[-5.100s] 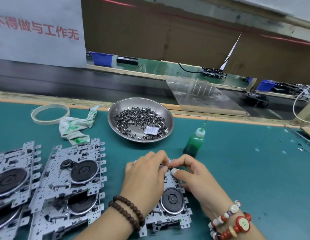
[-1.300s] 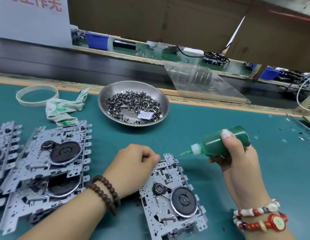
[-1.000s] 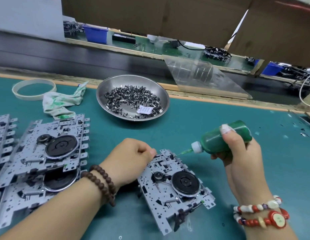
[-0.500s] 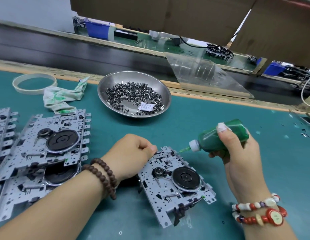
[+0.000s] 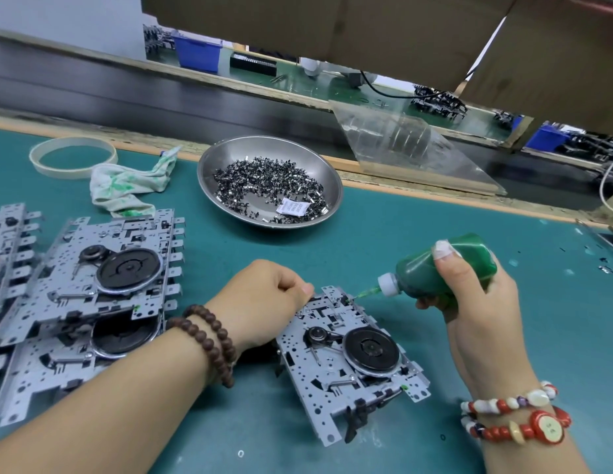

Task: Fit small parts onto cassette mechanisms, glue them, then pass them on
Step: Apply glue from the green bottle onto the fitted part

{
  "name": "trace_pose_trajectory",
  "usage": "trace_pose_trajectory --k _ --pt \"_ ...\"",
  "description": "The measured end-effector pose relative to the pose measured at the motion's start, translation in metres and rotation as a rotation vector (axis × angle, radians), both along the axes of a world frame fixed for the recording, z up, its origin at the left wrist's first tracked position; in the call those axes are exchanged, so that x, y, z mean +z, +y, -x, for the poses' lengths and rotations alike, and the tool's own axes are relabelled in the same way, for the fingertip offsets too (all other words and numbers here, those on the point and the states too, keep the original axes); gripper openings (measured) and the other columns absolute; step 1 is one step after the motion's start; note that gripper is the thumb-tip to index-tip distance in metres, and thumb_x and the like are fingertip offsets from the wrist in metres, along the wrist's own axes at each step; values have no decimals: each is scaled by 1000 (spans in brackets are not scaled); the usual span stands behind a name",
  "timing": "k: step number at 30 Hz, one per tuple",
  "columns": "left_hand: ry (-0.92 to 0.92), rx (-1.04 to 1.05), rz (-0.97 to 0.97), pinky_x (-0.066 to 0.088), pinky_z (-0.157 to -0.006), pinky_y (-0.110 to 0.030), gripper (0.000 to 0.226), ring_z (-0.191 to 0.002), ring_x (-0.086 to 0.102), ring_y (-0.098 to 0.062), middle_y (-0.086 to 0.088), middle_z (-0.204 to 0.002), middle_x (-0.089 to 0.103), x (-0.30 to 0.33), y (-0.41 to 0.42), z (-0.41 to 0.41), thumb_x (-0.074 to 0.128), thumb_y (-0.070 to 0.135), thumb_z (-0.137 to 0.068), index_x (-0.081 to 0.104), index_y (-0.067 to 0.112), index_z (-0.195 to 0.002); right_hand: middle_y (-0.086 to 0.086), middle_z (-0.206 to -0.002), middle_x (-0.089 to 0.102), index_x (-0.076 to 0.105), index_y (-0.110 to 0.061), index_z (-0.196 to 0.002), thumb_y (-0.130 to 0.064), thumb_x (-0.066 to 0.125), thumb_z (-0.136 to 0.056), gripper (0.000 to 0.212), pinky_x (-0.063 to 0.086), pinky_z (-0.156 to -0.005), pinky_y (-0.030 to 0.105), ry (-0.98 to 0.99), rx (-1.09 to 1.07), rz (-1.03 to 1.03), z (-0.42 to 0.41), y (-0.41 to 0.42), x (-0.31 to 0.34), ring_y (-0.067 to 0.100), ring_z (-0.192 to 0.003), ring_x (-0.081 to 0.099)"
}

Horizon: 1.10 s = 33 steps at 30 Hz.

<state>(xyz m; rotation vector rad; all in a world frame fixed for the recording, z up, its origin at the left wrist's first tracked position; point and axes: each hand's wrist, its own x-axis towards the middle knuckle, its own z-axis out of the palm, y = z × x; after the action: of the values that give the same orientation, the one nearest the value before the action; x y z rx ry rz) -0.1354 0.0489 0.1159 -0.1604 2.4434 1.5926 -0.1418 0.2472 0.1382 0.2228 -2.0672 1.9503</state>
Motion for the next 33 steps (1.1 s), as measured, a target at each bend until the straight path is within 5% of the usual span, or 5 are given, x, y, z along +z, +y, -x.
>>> trace_pose_trajectory --k 7,21,33 --pt "9 -2 11 51 -84 -44 33 -67 53 -19 -27 -92 66 0 0 0 55 28 -92 66 -2 -83 -6 -64 62 66 -33 -67 -30 59 -76 13 46 -45 19 17 0 -15 0 -1 1 9 -62 59" --pt "37 12 17 50 -82 -38 33 -65 50 -18 -15 -78 65 -4 0 1 55 28 -91 66 -2 -82 -8 -64 62 62 -23 -72 -29 59 -78 9 46 -46 20 38 -1 -16 1 1 -2 11 -62 59" --pt "24 4 16 50 -84 -42 31 -67 54 -20 -24 -90 67 -2 0 0 56 27 -91 67 0 -79 -8 -62 62 59 -23 -74 -28 59 -77 6 45 -45 19 47 -15 -2 1 1 -3 9 -59 58"
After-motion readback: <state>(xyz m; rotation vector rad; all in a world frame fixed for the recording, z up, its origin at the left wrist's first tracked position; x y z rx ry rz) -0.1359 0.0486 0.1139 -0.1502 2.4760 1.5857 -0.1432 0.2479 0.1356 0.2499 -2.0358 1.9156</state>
